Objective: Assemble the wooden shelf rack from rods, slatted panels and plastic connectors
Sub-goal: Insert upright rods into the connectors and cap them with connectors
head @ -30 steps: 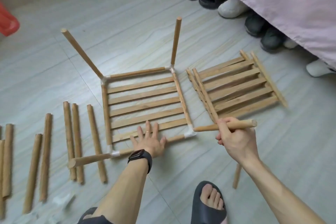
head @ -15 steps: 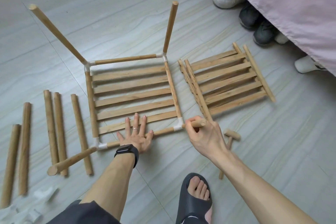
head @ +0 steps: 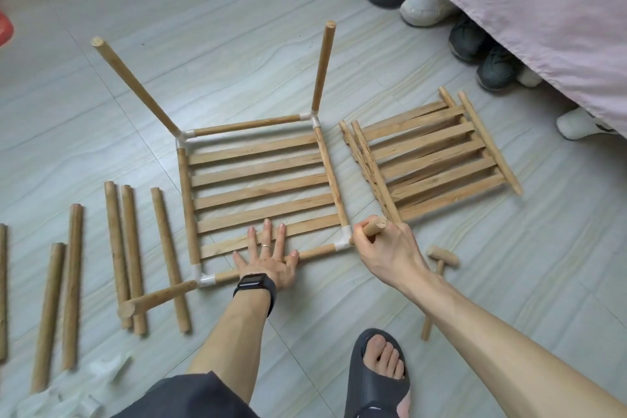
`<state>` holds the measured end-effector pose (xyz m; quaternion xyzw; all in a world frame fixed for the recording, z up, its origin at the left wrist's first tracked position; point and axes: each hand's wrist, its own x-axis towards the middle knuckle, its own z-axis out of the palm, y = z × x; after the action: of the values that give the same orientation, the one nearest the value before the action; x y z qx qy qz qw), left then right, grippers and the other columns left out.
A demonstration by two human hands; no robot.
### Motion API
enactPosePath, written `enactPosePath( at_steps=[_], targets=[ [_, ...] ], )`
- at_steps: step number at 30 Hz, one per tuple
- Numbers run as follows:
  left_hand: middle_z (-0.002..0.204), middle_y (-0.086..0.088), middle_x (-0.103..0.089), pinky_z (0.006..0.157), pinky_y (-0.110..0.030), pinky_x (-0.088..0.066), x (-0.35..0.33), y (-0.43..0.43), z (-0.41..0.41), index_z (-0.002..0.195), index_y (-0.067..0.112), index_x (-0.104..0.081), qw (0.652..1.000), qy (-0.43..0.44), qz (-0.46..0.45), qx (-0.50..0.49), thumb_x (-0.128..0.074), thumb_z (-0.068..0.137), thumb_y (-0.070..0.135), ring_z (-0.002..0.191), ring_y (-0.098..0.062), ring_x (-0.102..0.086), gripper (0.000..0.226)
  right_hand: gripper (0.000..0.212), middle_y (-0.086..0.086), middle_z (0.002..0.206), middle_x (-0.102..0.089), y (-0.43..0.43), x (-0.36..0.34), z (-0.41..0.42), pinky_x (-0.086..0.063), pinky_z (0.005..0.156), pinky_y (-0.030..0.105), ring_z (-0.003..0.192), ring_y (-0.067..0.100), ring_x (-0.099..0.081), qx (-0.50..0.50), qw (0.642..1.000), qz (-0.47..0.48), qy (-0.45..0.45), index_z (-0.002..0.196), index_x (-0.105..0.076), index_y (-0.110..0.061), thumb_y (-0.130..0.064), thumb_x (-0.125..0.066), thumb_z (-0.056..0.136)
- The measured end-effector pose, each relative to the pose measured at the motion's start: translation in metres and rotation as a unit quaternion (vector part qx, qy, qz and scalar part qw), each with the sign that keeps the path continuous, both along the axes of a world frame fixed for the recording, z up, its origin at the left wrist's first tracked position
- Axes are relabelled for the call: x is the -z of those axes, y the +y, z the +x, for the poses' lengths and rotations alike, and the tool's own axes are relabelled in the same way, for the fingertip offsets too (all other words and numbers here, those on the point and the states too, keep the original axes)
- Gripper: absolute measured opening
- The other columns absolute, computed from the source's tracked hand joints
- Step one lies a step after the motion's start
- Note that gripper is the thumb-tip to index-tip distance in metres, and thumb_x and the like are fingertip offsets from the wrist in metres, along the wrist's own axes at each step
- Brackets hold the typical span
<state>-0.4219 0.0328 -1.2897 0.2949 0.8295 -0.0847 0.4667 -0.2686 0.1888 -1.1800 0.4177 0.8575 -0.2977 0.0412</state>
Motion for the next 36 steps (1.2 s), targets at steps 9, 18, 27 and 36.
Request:
enactPosePath(
  at_steps=[9,18,27,36],
  targets=[
    [0.165,0.002,0.028,0.121,-0.063,0.0,-0.023,0.005,0.001,0.156,0.036,0.022,1.0,0.019,-0.012,0.022,-0.022,0.102,0.062,0.153,-0.032,0.022,0.075,0.044,-0.011,0.056,-0.058,0.006,-0.009,-0.009,-0.038,0.064,0.028,0.077,0.025,-0.055,0.026,0.998,-0.038,-0.035,0.074,-0.066,-0.017,-0.04,-0.033,0.091],
    [0.165,0.0,0.027,0.123,-0.06,-0.005,-0.022,-0.014,0.022,0.156,0.03,0.024,0.995,0.059,-0.002,0.078,-0.028,0.109,0.036,0.154,-0.033,0.015,0.07,0.039,0.001,0.078,-0.064,-0.009,-0.011,0.022,-0.037,0.064,0.033,0.072,0.026,-0.051,0.036,0.999,-0.001,-0.027,0.077,-0.062,-0.021,-0.044,-0.035,0.092],
    [0.167,0.001,0.023,0.122,-0.06,-0.005,-0.027,-0.01,0.014,0.157,0.03,0.02,0.987,0.092,-0.006,0.134,-0.034,0.11,0.026,0.155,-0.033,0.009,0.073,0.044,0.001,0.069,-0.062,-0.018,-0.014,0.02,-0.039,0.062,0.034,0.068,0.018,-0.054,0.09,0.995,-0.008,-0.035,0.069,-0.06,-0.016,-0.044,-0.033,0.089],
    [0.14,-0.013,-0.058,0.104,-0.039,-0.044,-0.133,0.043,-0.041,0.137,0.005,-0.057,0.989,0.03,0.02,0.142,-0.041,0.107,0.04,0.127,-0.031,-0.054,0.049,0.042,-0.004,0.076,-0.073,-0.007,-0.059,0.02,-0.054,0.064,0.03,0.068,0.017,-0.069,-0.012,0.971,-0.083,-0.225,0.079,-0.064,-0.022,-0.057,-0.046,0.094]
  ],
)
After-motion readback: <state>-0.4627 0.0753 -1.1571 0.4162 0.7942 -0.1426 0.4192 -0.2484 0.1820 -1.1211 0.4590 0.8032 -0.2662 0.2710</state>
